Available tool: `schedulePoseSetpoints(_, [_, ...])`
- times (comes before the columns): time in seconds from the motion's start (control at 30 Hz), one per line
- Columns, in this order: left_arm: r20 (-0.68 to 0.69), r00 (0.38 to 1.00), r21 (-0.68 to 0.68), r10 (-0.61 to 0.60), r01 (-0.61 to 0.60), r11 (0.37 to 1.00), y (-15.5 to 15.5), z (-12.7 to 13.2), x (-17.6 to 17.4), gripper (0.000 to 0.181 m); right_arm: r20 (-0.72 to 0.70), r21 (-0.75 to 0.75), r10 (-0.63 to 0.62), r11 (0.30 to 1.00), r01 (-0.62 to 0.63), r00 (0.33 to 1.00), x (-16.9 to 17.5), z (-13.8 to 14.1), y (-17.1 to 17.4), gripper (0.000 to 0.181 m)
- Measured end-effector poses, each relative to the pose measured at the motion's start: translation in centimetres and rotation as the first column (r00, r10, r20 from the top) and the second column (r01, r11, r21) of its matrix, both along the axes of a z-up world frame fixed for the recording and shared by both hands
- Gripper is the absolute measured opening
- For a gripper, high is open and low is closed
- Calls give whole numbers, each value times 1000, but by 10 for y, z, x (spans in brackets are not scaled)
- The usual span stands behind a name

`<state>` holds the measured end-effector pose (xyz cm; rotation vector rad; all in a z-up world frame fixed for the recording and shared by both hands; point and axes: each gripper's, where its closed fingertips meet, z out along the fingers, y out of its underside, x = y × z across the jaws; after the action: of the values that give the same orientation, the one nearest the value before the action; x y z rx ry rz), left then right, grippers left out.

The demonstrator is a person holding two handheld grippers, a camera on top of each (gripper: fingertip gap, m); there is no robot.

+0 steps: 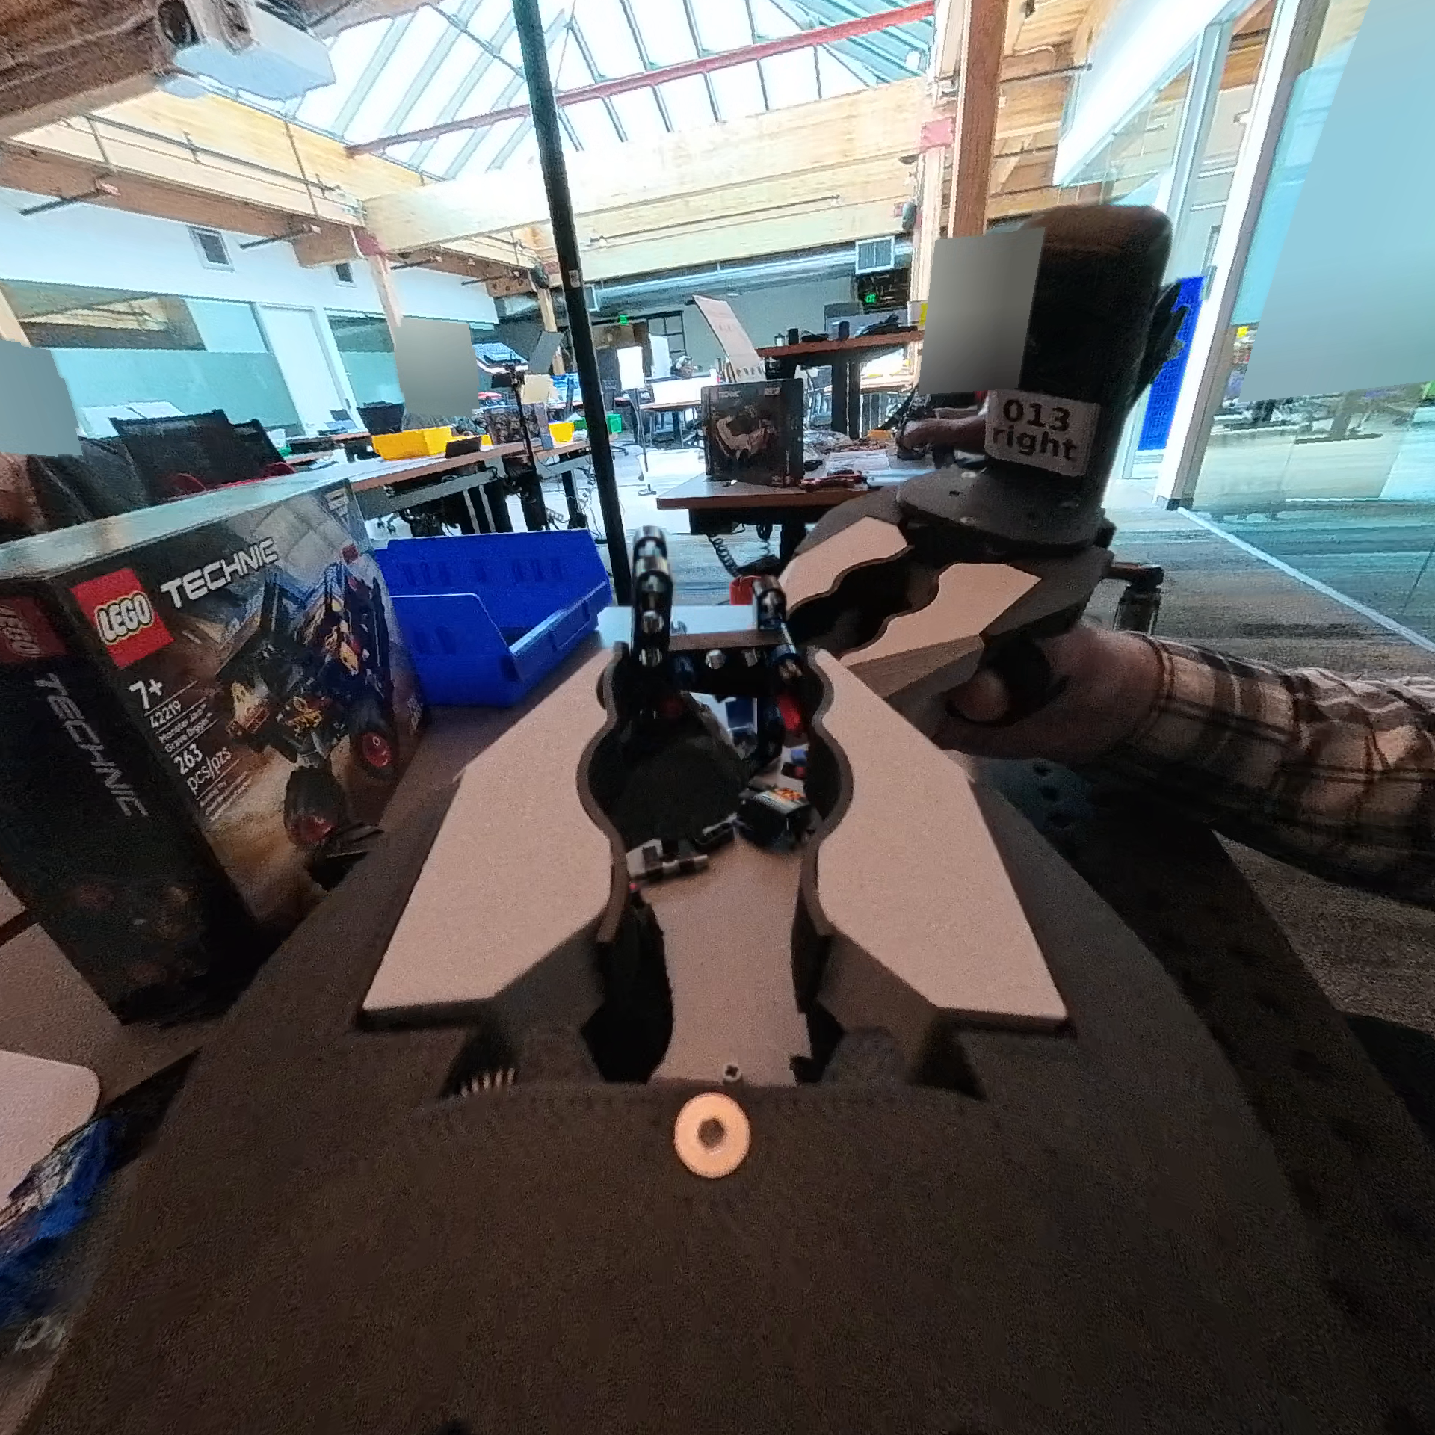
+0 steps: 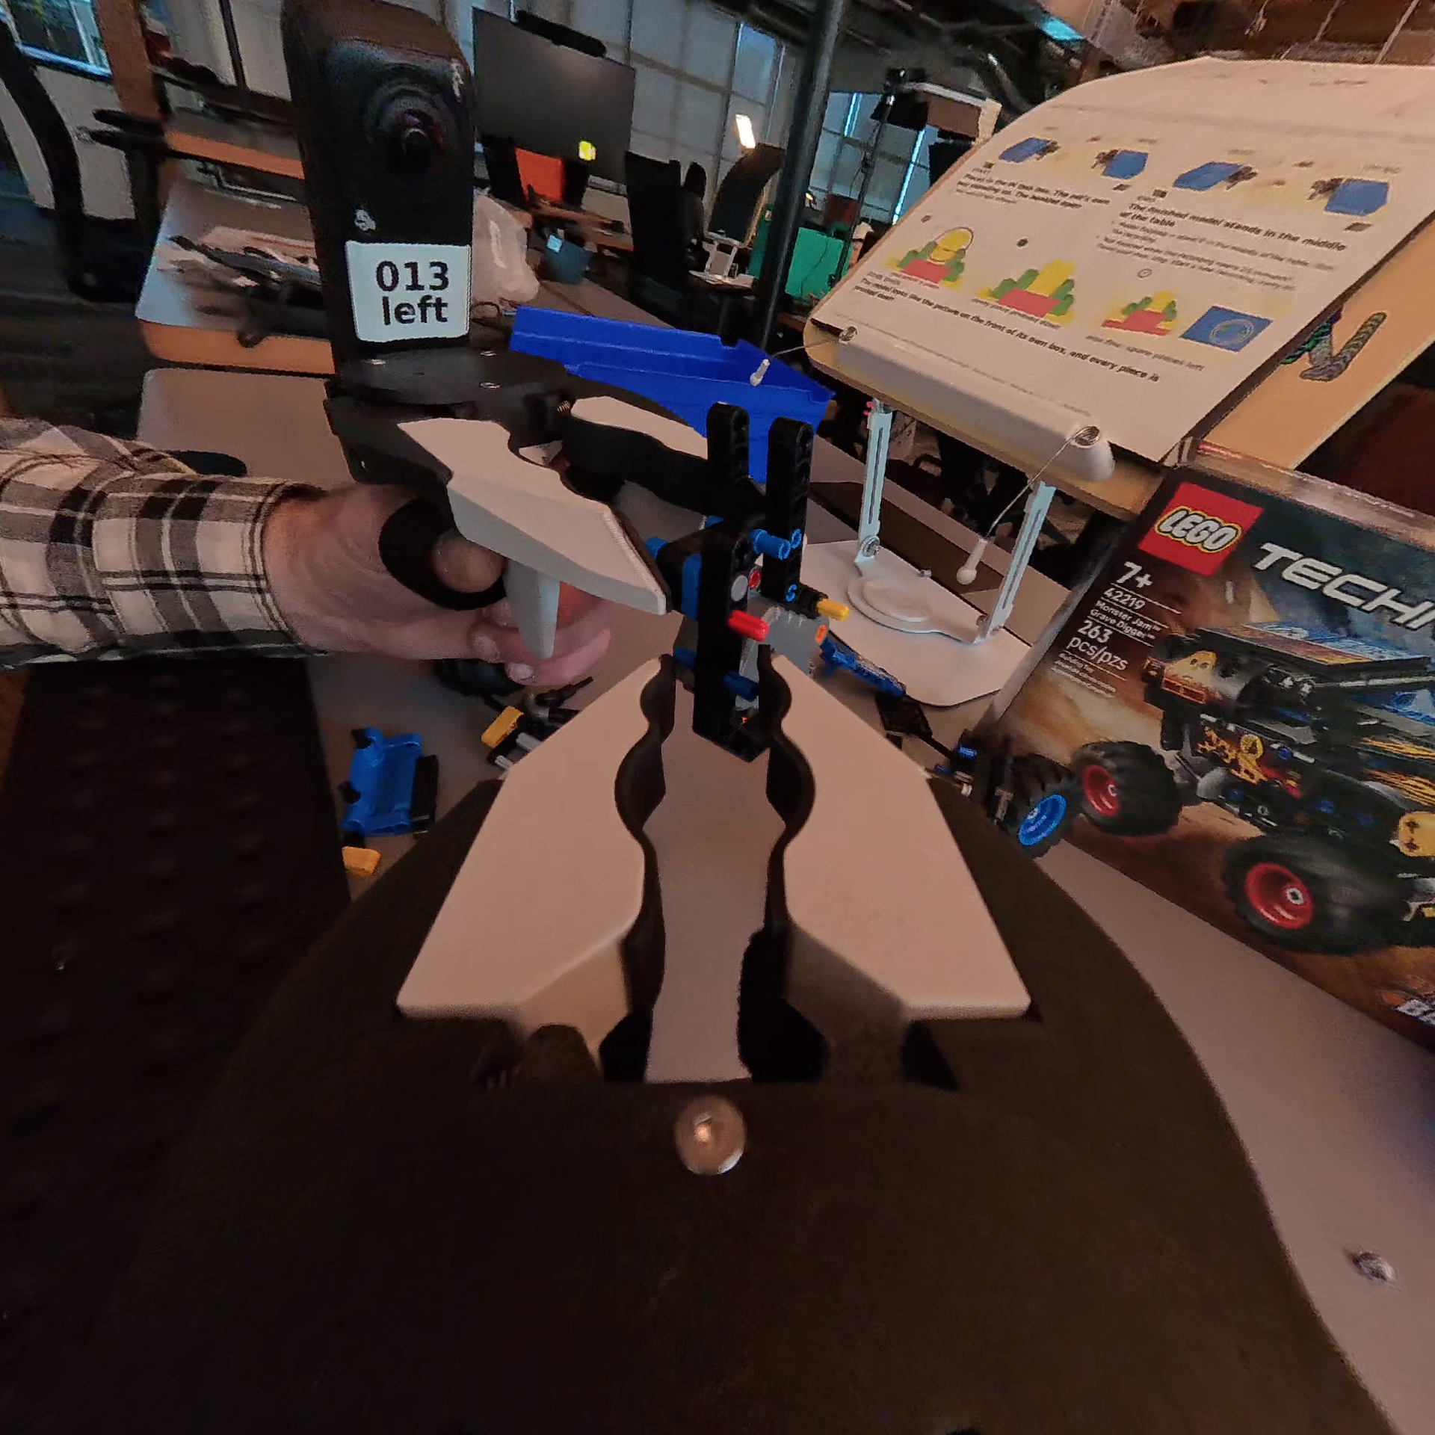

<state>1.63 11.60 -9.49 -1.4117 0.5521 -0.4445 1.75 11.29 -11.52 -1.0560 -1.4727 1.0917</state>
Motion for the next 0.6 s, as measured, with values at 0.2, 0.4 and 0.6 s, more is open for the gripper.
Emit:
schedulePoseSetpoints(0.2, [-7, 999, 18, 37, -37, 999, 2, 1, -3, 41, -8, -113, -2, 994, 1, 1000, -1, 3, 2, 18])
schedulePoseSetpoints(0.4, [-32, 999, -75, 20, -23, 997, 6, -13, -4, 63, 77, 170, -89, 983, 75, 993, 6, -3, 1, 8])
schedulePoseSetpoints(0.6, [-40, 998, -118, -42, 37, 992, 2, -21, 0, 53, 147, 240, -62, 970, 25, 987, 8, -10, -13, 7])
